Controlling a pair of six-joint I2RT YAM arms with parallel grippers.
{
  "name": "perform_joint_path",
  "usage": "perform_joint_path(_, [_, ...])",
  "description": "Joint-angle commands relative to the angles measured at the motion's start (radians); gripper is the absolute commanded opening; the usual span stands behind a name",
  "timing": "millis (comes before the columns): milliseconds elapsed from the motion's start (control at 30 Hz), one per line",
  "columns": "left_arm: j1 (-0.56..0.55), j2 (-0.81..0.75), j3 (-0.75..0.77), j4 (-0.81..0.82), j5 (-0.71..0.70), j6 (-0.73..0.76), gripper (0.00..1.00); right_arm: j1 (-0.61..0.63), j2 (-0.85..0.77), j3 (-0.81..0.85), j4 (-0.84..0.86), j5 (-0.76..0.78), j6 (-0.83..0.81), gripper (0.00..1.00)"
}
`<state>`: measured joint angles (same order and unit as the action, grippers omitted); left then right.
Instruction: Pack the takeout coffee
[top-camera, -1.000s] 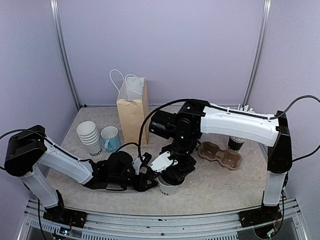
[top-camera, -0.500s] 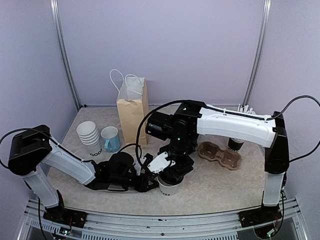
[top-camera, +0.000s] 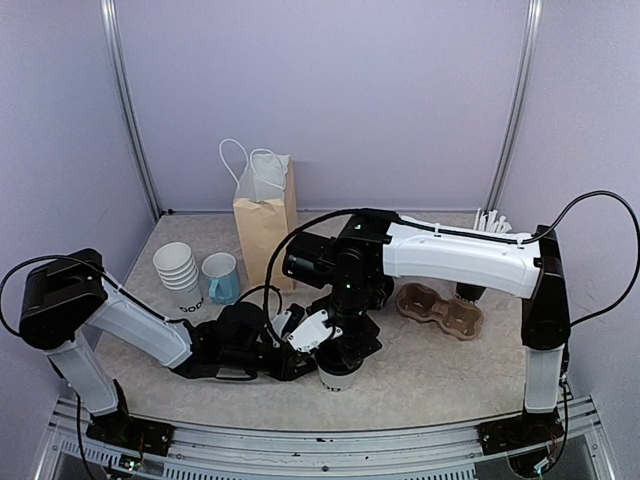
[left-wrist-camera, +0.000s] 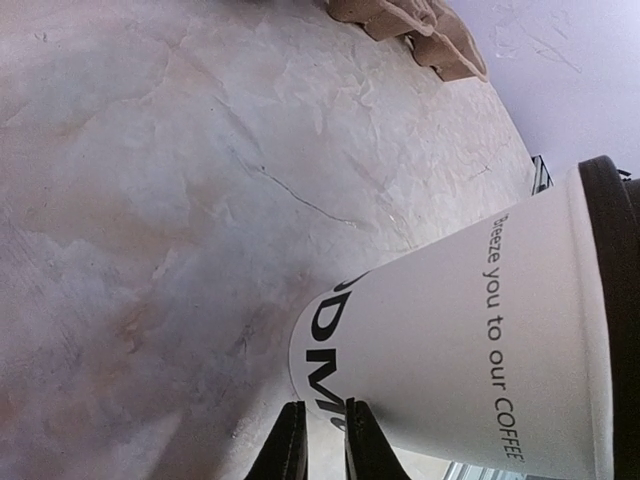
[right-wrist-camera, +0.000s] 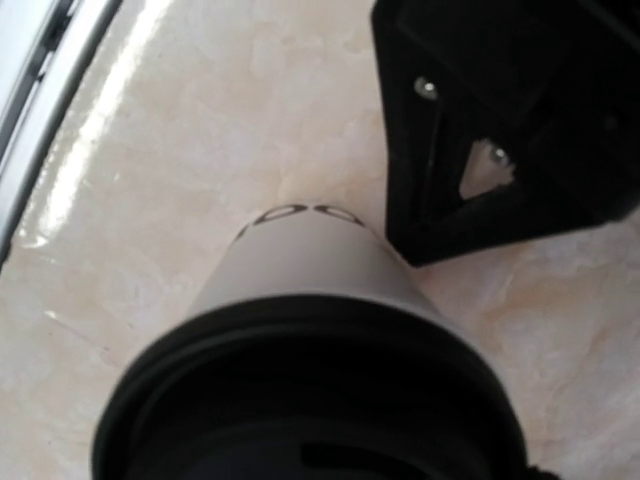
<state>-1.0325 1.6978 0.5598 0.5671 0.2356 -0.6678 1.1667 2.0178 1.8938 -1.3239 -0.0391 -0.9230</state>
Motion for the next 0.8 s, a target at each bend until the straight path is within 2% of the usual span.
perform_joint_path(0, [0.009,-0.014,-0.016,0.008,0.003,-0.003,0.16,0.013,-0.004,0.013,-0.005,0.01,0.003,0.91])
perform_joint_path(200, [0.011,-0.114,-0.043,-0.112,-0.051,0.016,0.29,-0.002,-0.075,-0.005,-0.028,-0.017,0.002,0.99])
perform_joint_path(300, [0.012,-0.169,-0.044,-0.203,-0.084,0.028,0.34,-0.031,-0.095,-0.007,-0.025,-0.031,0.004,1.0])
perform_joint_path(433, [0.011,-0.245,-0.048,-0.307,-0.145,0.032,0.36,-0.116,-0.121,-0.01,0.002,-0.08,0.026,0.99])
perform_joint_path(567, [0.013,-0.398,-0.05,-0.346,-0.197,-0.031,0.4,-0.243,-0.183,-0.077,0.13,-0.276,0.109,0.9])
perform_joint_path(667, [0.018,-0.478,-0.019,-0.327,-0.194,-0.057,0.45,-0.313,-0.242,-0.22,0.262,-0.42,0.242,0.82])
perform_joint_path(767, [0.025,-0.479,0.039,-0.336,-0.171,-0.065,0.46,-0.356,-0.309,-0.372,0.364,-0.51,0.338,0.76])
